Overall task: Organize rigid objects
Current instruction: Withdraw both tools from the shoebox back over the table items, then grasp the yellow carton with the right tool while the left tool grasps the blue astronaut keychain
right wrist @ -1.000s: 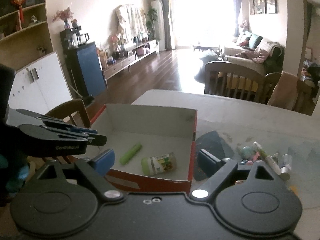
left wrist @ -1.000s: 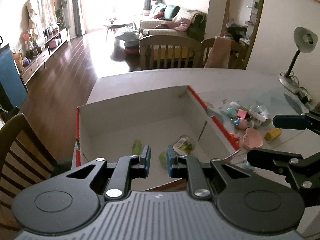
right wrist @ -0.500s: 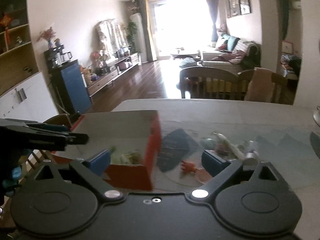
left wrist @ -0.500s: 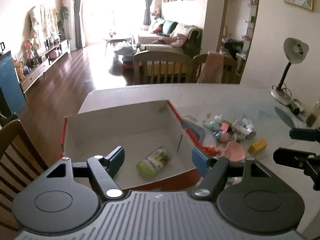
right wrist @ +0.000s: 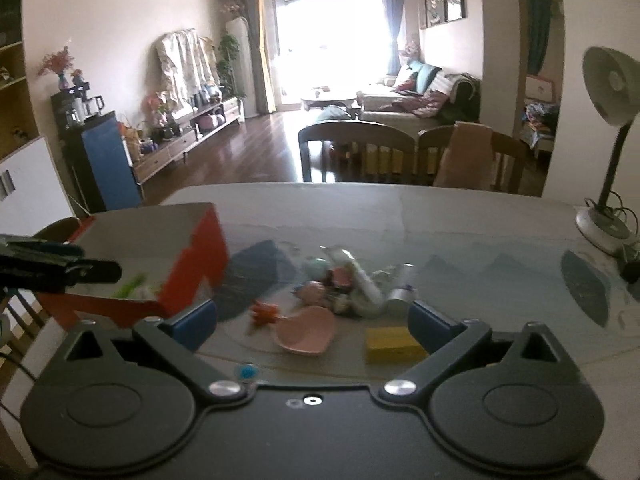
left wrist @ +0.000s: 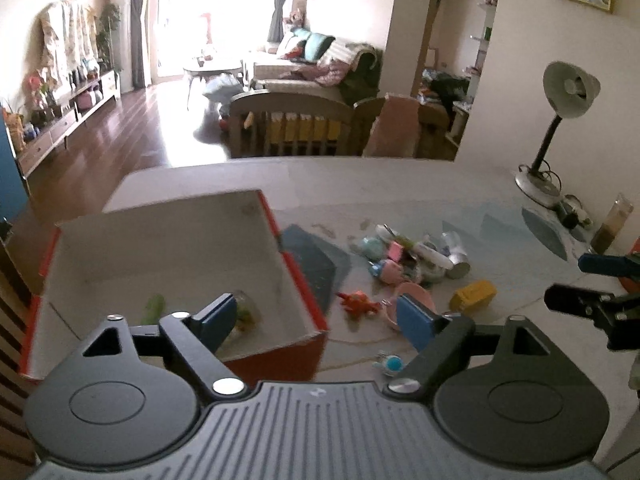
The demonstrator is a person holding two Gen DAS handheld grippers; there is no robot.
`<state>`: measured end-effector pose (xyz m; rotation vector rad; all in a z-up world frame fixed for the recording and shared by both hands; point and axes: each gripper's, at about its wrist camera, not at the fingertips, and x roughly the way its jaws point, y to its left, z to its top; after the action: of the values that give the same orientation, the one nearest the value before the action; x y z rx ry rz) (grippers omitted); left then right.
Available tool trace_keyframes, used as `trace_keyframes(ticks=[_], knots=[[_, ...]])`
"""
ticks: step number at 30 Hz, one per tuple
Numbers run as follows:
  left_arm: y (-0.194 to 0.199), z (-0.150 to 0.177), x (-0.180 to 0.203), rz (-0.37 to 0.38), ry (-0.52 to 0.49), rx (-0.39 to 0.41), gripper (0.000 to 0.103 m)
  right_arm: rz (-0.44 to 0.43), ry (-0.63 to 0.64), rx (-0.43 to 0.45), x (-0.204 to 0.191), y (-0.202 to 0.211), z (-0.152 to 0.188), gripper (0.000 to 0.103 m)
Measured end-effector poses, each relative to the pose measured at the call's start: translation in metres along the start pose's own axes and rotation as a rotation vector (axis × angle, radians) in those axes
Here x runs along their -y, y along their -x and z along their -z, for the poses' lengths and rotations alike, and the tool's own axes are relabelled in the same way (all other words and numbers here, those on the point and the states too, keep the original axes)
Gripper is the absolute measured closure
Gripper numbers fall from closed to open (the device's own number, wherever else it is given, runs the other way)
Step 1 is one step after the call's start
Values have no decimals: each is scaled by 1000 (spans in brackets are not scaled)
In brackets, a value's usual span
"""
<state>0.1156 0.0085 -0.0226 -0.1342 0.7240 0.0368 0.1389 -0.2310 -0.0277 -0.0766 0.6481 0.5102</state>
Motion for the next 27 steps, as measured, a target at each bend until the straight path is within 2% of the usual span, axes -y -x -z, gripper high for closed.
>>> trace_keyframes(ticks=[4,7,11,18,27], knots=[[-18,7,19,37,-5,-28,11,18,-8,-28,26,-11,4,1],[-33,15,34,37,-28,-39,0,17,-7,-55,41,-21,8,1],[-54,28,51,42,-38,-58,0,14,4,-95,54,-37,14,1],[-108,52,64,47,37,-219,0,18,39,-166,69,-74,26,3],[-145,70,82,-23,-4,-247,0,32,80,-239,79,-124,38,8]])
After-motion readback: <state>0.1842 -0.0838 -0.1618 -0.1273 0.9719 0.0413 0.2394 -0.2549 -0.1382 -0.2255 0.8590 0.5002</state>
